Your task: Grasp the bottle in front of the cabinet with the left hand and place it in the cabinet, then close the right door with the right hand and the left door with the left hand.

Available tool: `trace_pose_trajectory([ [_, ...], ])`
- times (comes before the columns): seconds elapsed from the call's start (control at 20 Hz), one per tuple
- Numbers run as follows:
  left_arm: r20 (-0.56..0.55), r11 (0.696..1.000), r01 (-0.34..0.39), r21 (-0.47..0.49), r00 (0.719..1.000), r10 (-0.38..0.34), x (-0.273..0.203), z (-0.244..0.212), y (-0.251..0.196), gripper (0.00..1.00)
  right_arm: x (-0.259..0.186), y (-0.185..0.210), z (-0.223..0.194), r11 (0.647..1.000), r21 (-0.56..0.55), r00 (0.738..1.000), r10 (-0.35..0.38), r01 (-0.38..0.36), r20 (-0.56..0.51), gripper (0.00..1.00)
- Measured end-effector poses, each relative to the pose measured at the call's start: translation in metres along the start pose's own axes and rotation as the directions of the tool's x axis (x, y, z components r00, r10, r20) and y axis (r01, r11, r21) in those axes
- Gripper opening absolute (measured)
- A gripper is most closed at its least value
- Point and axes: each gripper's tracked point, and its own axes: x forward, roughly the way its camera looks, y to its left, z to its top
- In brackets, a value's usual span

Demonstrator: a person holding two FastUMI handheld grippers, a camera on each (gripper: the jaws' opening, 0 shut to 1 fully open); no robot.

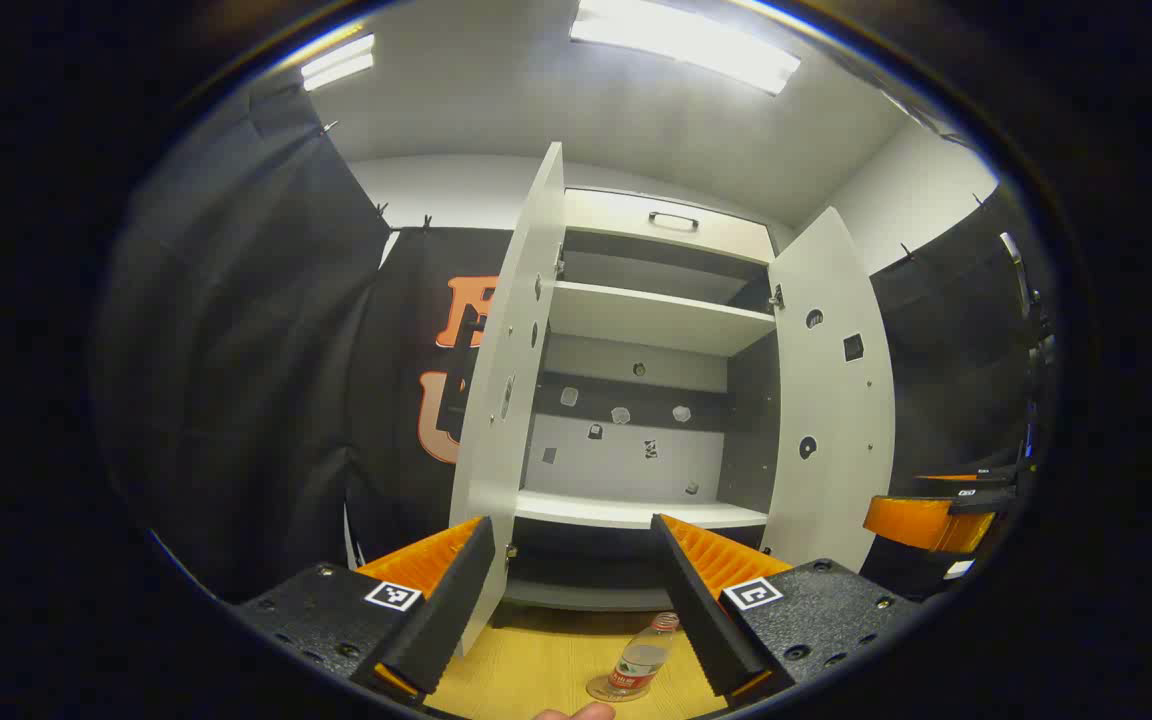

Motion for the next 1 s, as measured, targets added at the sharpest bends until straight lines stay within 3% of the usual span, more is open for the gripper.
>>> trace_pose_trajectory([
  [1.0,-0.009,1.0,0.029,-0.009,1.0,-0.03,0.0,-0.001,-0.008,0.95,-0.001,-0.011,-0.002,0.999,0.015,1.0,-0.03,0.03,0.003,0.96],
])
